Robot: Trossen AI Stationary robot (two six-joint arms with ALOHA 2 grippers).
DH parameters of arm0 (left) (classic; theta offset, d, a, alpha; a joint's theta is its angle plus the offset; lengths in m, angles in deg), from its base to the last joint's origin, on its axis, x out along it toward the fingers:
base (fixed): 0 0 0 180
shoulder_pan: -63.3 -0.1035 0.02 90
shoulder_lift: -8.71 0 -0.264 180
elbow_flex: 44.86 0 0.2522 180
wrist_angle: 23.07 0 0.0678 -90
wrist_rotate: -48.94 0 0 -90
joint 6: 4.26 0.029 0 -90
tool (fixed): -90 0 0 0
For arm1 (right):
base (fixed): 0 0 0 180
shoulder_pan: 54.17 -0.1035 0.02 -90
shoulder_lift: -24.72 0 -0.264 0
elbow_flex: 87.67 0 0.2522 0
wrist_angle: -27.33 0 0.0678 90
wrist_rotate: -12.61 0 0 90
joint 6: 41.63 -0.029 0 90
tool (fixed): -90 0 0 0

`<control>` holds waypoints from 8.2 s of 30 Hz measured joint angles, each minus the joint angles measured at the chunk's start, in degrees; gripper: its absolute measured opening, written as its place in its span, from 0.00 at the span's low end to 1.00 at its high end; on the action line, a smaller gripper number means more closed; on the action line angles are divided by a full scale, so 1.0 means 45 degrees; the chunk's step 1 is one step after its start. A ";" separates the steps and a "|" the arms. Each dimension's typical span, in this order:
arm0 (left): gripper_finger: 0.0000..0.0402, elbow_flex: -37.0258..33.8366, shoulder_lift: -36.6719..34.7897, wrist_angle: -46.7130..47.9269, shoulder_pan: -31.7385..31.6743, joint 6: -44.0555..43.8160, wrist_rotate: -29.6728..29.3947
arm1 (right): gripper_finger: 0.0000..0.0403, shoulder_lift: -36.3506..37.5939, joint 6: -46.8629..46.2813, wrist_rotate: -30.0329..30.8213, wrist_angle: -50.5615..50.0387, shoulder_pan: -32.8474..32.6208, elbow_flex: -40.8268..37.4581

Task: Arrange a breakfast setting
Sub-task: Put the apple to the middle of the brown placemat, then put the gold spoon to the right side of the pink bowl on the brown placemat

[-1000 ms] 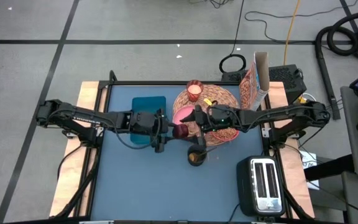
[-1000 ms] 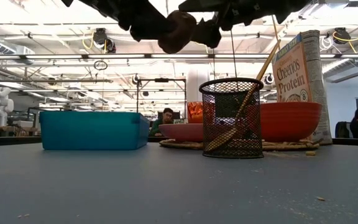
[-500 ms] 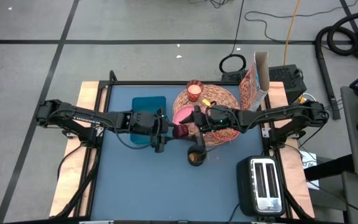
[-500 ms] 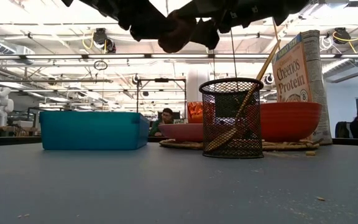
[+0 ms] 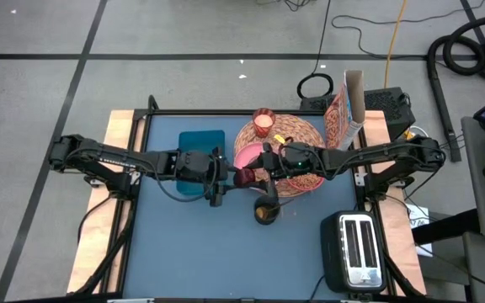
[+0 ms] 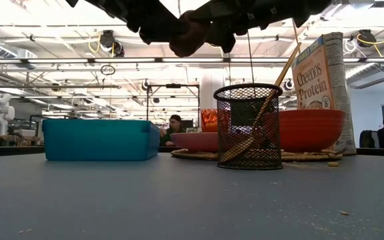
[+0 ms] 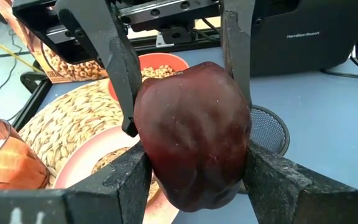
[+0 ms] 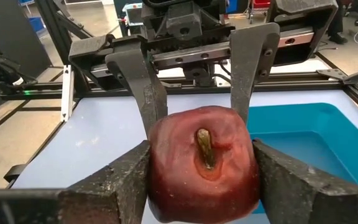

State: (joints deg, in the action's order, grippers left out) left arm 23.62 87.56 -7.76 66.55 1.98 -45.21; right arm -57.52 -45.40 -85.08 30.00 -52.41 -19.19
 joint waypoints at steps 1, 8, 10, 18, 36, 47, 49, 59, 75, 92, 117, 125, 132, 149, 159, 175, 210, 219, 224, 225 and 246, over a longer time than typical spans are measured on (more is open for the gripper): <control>0.55 0.0000 0.0000 0.0000 0.0000 0.0000 0.0000 | 0.60 0.0000 -0.0004 0.0000 0.0000 0.0000 0.0000; 0.56 0.0000 0.0000 -0.0005 -0.0019 -0.0076 -0.0028 | 0.59 0.0000 -0.0010 0.0000 0.0000 0.0000 0.0000; 0.58 0.0000 0.0000 -0.0005 -0.0015 -0.0094 -0.0112 | 0.59 0.0000 -0.0005 0.0000 0.0000 0.0000 0.0000; 0.79 0.0000 0.0000 0.0192 -0.0024 -0.0667 -0.0461 | 0.59 0.0000 -0.0005 0.0041 -0.0007 0.0008 0.0000; 0.85 0.0000 0.0000 0.4371 -0.1081 -0.2307 -0.0465 | 0.59 0.2466 -0.0020 0.2738 -0.3865 0.0640 0.0005; 0.85 0.0000 0.0000 0.4299 -0.1137 -0.2166 -0.0442 | 0.60 0.3661 -0.1251 0.5709 -0.6172 0.1730 0.0015; 0.85 0.0000 0.0000 0.4289 -0.1137 -0.2127 -0.0442 | 0.60 0.3480 -0.1583 0.5706 -0.6254 0.2079 0.0016; 0.85 0.0000 0.0000 0.4294 -0.1137 -0.2174 -0.0437 | 0.60 0.2730 -0.2113 0.5702 -0.6771 0.3448 0.0005; 0.85 0.0000 0.0000 0.4303 -0.1137 -0.2161 -0.0437 | 0.60 0.1141 -0.2926 0.5735 -0.7100 0.4298 0.0005; 0.85 0.0000 0.0000 0.4299 -0.1137 -0.2113 -0.0437 | 0.60 0.0835 -0.4709 0.7412 -0.6803 0.4260 -0.1101; 0.85 0.0000 0.0000 0.4255 -0.1137 -0.2123 -0.0437 | 0.60 0.0394 -0.5142 0.6739 -0.3789 0.4269 -0.3026; 0.85 0.0000 0.0000 0.4177 -0.1137 -0.2123 -0.0437 | 0.60 -0.0467 -0.5181 0.6719 -0.3672 0.4303 -0.3021; 0.85 0.0000 0.0000 0.4173 -0.1134 -0.2123 -0.0437 | 0.60 -0.0641 -0.5379 0.6720 -0.3575 0.4313 -0.3007; 0.85 0.0000 0.0000 0.4177 -0.1137 -0.2117 -0.0439 | 0.75 -0.0661 -0.5004 0.6634 -0.3419 0.4318 -0.3011; 0.85 0.0000 0.0000 0.4177 -0.1137 -0.2118 -0.0437 | 0.96 -0.0661 -0.5008 0.6596 -0.3424 0.4318 -0.3011; 0.85 0.0000 0.0000 0.4186 -0.1132 -0.2166 -0.0437 | 0.98 0.0568 -0.4199 0.5830 -0.3410 0.4318 -0.3021; 0.85 0.0000 0.0000 0.4177 -0.1132 -0.2229 -0.0437 | 0.98 0.3541 -0.5190 -0.2018 -0.3133 0.1567 -0.3021; 0.85 0.0000 0.0000 0.4172 -0.1132 -0.2273 -0.0437 | 0.98 0.3541 -0.6541 -0.2438 -0.3711 0.0872 -0.3021; 0.85 0.0000 0.0000 0.4172 -0.1137 -0.2521 -0.0437 | 0.98 0.3541 -0.6337 -0.2436 -0.4199 0.0509 -0.3021; 0.85 0.0000 0.0000 0.4172 -0.1134 -0.2546 -0.0437 | 0.98 0.3539 -0.6341 -0.2436 -0.4294 0.0430 -0.3021; 0.85 0.0000 0.0000 0.4175 -0.1136 -0.2608 -0.0437 | 0.98 0.3536 -0.5537 -0.2015 -0.4998 -0.1460 -0.3011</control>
State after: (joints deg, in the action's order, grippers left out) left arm 23.62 87.56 11.02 61.43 -9.76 -47.17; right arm -41.60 -70.31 -94.14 7.51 -58.98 -32.74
